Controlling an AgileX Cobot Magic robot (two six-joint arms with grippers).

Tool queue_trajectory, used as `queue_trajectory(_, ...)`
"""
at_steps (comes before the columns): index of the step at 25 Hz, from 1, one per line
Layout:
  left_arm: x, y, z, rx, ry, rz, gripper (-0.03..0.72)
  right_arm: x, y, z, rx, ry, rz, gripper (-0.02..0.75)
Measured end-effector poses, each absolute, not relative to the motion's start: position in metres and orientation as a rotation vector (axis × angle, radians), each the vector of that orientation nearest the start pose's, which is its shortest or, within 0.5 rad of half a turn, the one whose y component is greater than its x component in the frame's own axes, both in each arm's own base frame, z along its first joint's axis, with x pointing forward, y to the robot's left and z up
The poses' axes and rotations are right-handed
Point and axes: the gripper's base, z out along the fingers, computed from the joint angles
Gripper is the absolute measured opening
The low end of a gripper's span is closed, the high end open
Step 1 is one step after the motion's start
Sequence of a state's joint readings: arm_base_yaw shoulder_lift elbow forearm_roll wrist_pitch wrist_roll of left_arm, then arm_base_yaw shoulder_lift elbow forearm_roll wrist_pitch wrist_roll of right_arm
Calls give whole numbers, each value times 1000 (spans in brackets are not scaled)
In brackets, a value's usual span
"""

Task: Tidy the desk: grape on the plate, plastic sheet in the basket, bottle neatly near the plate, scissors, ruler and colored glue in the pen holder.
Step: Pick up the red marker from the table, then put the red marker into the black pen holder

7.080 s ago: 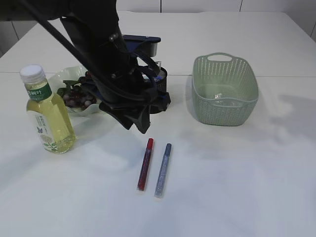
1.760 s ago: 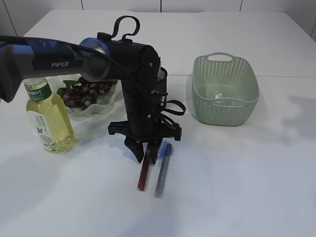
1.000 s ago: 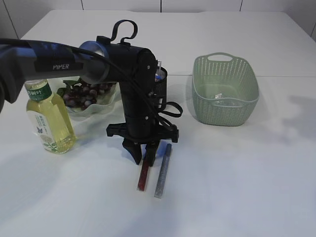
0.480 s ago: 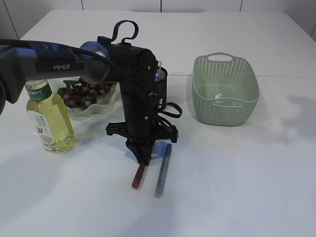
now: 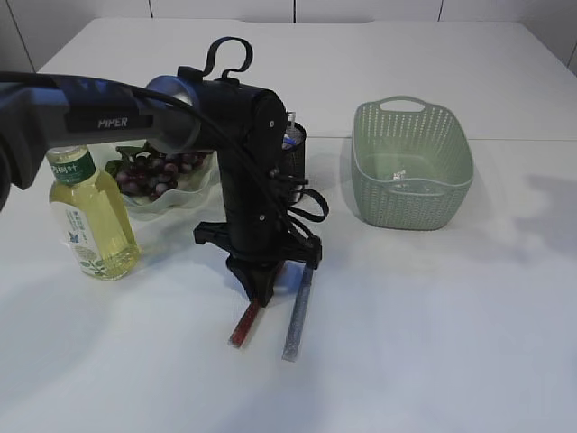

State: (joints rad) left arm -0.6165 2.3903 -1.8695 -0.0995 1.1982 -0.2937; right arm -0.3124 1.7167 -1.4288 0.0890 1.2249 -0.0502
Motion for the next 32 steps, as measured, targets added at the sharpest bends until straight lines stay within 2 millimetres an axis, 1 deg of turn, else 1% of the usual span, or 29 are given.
queue_trajectory(3, 372, -277, 112, 503, 3206, -128, 36, 328, -98, 279, 425, 2952, 87, 381)
queue_trajectory(6, 372, -277, 121, 522, 3188, -150, 35, 328, -98, 279, 425, 2952, 87, 381)
queue_trajectory(11, 371, -275, 153, 534, 3124, -175, 35, 328, -98, 279, 425, 2952, 87, 381)
queue_trajectory(14, 366, -269, 169, 553, 3090, -136, 34, 328, -98, 279, 425, 2952, 87, 381)
queue_trajectory(17, 354, -263, 183, 582, 3067, -92, 34, 328, -98, 279, 425, 2952, 87, 381)
queue_trajectory(20, 342, -260, 196, 570, 2996, -124, 34, 328, -98, 279, 425, 2952, 87, 381)
queue_trajectory(24, 326, -256, 199, 582, 2833, -186, 34, 328, -98, 279, 425, 2952, 87, 381)
queue_trajectory(27, 317, -251, 192, 565, 2714, -252, 34, 328, -98, 279, 425, 2952, 87, 381)
queue_trajectory(32, 307, -243, 170, 549, 2539, -335, 34, 328, -98, 279, 425, 2952, 87, 381)
